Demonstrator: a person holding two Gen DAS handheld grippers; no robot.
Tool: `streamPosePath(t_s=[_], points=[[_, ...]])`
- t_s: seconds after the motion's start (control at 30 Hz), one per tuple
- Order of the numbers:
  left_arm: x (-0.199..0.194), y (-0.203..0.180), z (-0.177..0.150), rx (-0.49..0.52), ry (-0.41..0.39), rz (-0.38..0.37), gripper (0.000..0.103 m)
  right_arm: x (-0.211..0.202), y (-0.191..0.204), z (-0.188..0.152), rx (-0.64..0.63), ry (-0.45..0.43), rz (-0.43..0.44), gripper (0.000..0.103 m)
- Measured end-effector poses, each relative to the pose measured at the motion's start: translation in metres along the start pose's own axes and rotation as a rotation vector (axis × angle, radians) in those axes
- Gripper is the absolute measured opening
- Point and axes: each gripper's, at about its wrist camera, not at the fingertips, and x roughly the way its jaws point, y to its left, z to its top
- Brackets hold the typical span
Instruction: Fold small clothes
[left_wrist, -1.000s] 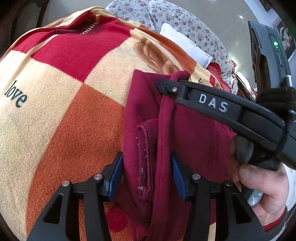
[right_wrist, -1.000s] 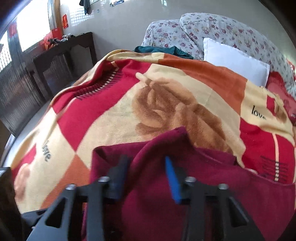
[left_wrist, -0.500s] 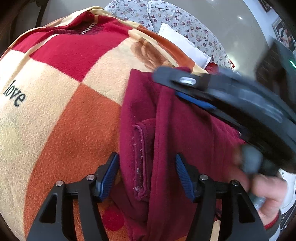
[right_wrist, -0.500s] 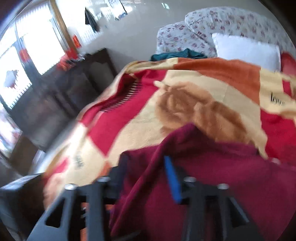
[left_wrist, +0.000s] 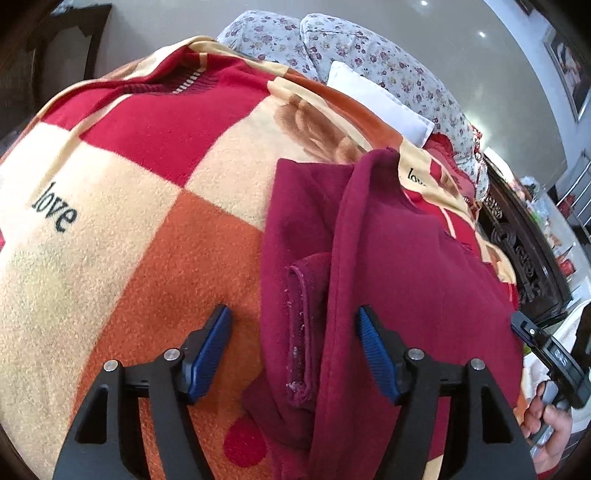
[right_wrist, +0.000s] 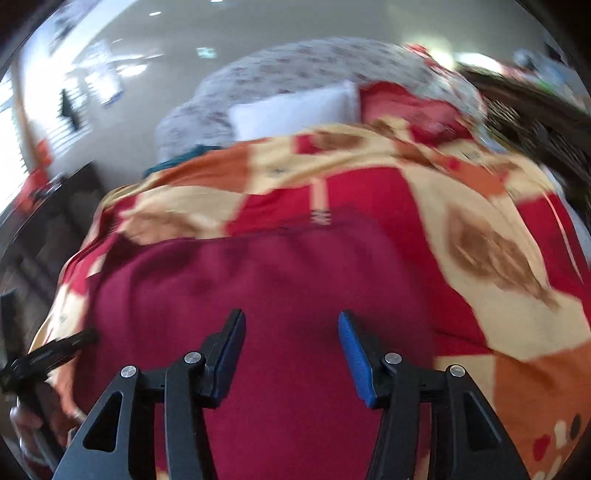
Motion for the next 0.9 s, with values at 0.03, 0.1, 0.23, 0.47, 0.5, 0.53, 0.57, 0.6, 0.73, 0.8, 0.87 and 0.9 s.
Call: streamPosePath(t_s=[0.03, 0.1, 0.23, 0.47, 0.5, 0.53, 0.57, 0.6, 0.73, 0.8, 0.87, 0.9], points=[[0.001, -0.002, 0.0, 0.014, -0.003, 0.01, 0.073, 0.002, -0.004, -0.001, 0.016, -0.017, 0.024, 0.056], [0.003, -0.007, -0.002, 0.042, -0.005, 0.033, 0.077, 0.003, -0.002, -0.003, 0.021, -0.053, 0.036, 0.058], [0.006, -0.013, -0.004, 0.086, -0.004, 0.06, 0.083, 0.005, 0.01, -0.009, -0.03, -0.096, 0.054, 0.078], [0.009, -0.015, -0.006, 0.1, -0.002, 0.067, 0.088, 0.006, 0.012, -0.022, -0.076, -0.154, 0.076, 0.087], [0.009, -0.016, -0.007, 0.106, -0.002, 0.07, 0.09, 0.007, 0.012, -0.024, -0.08, -0.158, 0.075, 0.088], [0.01, -0.017, -0.007, 0.113, -0.001, 0.074, 0.091, 0.007, 0.013, -0.025, -0.088, -0.162, 0.073, 0.09], [0.01, -0.019, -0.008, 0.12, 0.001, 0.078, 0.092, 0.009, 0.016, -0.025, -0.104, -0.163, 0.066, 0.092], [0.011, -0.02, -0.008, 0.126, 0.004, 0.079, 0.094, 0.009, 0.018, -0.026, -0.115, -0.161, 0.058, 0.092], [0.012, -0.021, -0.01, 0.141, 0.017, 0.079, 0.096, 0.007, 0.026, -0.024, -0.105, -0.133, 0.025, 0.094], [0.012, -0.02, -0.01, 0.141, 0.019, 0.077, 0.097, 0.003, 0.036, -0.017, -0.074, -0.092, 0.065, 0.096], [0.012, -0.021, -0.01, 0.14, 0.019, 0.079, 0.097, 0.005, 0.05, -0.013, -0.064, -0.047, 0.146, 0.096], [0.012, -0.021, -0.01, 0.136, 0.02, 0.079, 0.097, 0.009, 0.061, -0.011, -0.07, -0.01, 0.171, 0.096]])
